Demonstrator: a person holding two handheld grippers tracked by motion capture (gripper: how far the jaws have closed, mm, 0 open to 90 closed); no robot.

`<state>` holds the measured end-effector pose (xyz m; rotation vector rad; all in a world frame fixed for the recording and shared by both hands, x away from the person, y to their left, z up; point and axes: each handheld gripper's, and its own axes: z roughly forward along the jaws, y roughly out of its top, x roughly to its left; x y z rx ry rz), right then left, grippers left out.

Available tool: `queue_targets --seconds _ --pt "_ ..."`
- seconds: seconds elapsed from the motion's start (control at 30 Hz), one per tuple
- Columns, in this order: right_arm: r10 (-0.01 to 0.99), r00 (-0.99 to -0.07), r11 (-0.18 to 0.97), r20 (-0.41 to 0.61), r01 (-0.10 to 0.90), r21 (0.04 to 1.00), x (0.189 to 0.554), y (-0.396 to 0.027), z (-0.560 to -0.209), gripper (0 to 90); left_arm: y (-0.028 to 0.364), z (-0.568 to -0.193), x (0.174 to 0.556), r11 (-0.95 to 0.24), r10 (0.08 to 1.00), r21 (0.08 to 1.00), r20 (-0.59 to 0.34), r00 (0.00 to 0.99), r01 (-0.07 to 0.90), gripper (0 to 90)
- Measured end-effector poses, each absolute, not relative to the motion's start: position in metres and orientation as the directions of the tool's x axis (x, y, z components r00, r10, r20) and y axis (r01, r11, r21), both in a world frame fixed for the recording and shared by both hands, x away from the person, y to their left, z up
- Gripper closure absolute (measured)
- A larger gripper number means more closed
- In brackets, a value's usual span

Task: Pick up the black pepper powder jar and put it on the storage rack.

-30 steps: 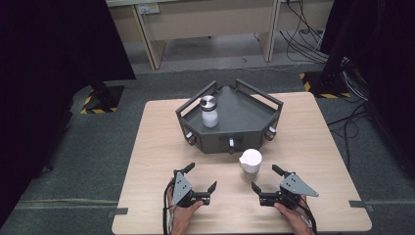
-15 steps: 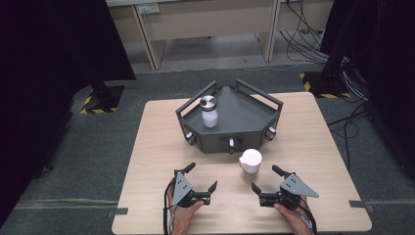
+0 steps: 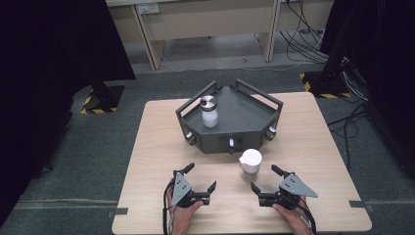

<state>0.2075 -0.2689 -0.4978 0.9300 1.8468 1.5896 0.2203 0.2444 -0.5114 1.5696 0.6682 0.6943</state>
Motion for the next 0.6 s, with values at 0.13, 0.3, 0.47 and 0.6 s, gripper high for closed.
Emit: queue_targets --seconds 0.13,0.3,0.47,0.6 --pt "0.787 -0.615 0.071 0.042 0.157 0.985 0.2081 -0.2680 -0.4986 0.2 0.2441 -0.5120 0.2198 -0.099 0.754 0.995 0.056 0.655 0.029 0.7" --pt "0.793 -0.609 0.084 0.020 0.142 0.986 0.2080 -0.2656 -0.4990 0.2 0.2441 -0.5126 0.2199 -0.096 0.753 0.995 0.053 0.655 0.030 0.7" --pt "0.806 -0.592 0.082 0.011 0.130 0.988 0.2096 -0.2638 -0.4981 0.3 0.2437 -0.5130 0.2202 -0.102 0.748 0.994 0.057 0.661 0.029 0.7" --pt "0.804 -0.594 0.080 0.011 0.126 0.989 0.2124 -0.2622 -0.4973 1.6 0.2434 -0.5128 0.2196 -0.104 0.746 0.994 0.062 0.663 0.025 0.7"
